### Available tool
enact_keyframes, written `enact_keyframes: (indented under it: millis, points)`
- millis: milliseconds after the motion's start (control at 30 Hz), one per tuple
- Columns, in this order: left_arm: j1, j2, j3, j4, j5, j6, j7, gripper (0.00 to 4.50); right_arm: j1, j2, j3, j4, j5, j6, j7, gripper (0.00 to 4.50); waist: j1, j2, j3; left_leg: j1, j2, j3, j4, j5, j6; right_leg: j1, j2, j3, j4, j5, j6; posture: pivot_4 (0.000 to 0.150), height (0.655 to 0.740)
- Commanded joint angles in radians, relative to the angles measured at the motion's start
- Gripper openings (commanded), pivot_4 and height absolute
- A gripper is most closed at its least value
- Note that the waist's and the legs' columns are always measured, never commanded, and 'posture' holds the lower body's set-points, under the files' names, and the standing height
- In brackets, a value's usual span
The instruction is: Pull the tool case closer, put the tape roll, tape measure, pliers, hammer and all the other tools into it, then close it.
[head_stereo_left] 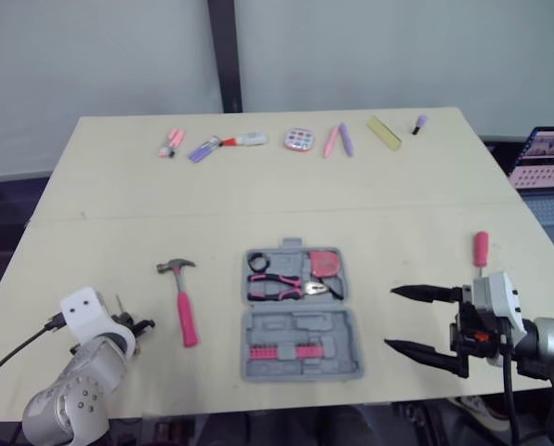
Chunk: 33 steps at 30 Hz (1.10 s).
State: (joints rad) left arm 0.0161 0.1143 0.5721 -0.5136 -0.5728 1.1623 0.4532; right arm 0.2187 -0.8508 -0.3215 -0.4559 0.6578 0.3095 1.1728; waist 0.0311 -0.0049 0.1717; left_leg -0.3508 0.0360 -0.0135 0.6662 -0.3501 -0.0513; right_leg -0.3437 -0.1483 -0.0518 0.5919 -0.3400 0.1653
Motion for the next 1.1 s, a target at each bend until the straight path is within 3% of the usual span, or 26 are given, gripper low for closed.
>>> enact_keyframes:
  millis: [33,167,333,467,600,800,1100]
  points:
    - [0.005,-0.02,-0.003,-0.013,0.017,0.03,-0.013,0.04,-0.005,-0.004,-0.024,-0.033,0.013,0.0,-0.009,4.5,0.0,0.0,0.0,0.0,0.0,0.0,0.0,0.0,0.0,0.0,0.0,0.0,0.0,0.0,0.0,0.15,0.74]
    - [-0.002,0.0,-0.01,-0.024,0.042,0.038,-0.039,0.04,-0.011,-0.001,-0.019,-0.03,0.011,0.0,-0.014,4.5,0.0,0.0,0.0,0.0,0.0,0.0,0.0,0.0,0.0,0.0,0.0,0.0,0.0,0.0,0.0,0.15,0.74]
    - [-0.014,0.237,-0.07,-0.018,0.053,0.023,-0.237,0.04,-0.025,-0.003,-0.018,-0.016,0.012,-0.001,-0.009,4.5,-0.004,-0.001,0.001,-0.001,0.0,0.0,0.0,0.001,-0.001,-0.002,0.0,0.0,0.001,0.0,0.0,0.15,0.74]
    - [-0.094,0.61,-0.21,0.038,0.022,-0.073,-0.639,0.04,-0.052,-0.008,-0.009,0.014,0.007,-0.008,0.005,4.5,-0.004,-0.003,0.002,-0.002,0.0,-0.001,-0.002,0.001,-0.002,-0.005,0.0,0.0,0.002,0.0,-0.001,0.15,0.74]
    - [-0.146,0.791,-0.335,0.07,0.017,-0.169,-0.9,0.04,-0.08,-0.003,0.006,0.036,-0.003,-0.016,0.01,4.5,-0.007,0.002,0.002,-0.003,0.0,0.002,-0.003,0.001,-0.001,-0.006,0.0,0.001,0.001,-0.001,-0.001,0.15,0.74]
    - [-0.269,0.909,-0.545,0.118,0.106,-0.356,-1.165,0.04,-0.084,0.01,0.017,0.036,-0.013,-0.02,0.008,4.5,-0.009,0.003,0.004,-0.006,0.001,0.005,-0.008,0.002,-0.002,-0.014,0.0,0.001,0.006,-0.001,-0.001,0.15,0.74]
    - [-0.458,0.896,-0.786,0.139,0.226,-0.47,-1.378,0.04,-0.002,-0.02,-0.04,0.018,-0.012,-0.037,0.055,4.5,-0.005,0.002,0.005,-0.005,0.001,0.007,-0.003,0.002,-0.001,-0.014,0.0,0.002,0.01,0.0,0.0,0.15,0.74]
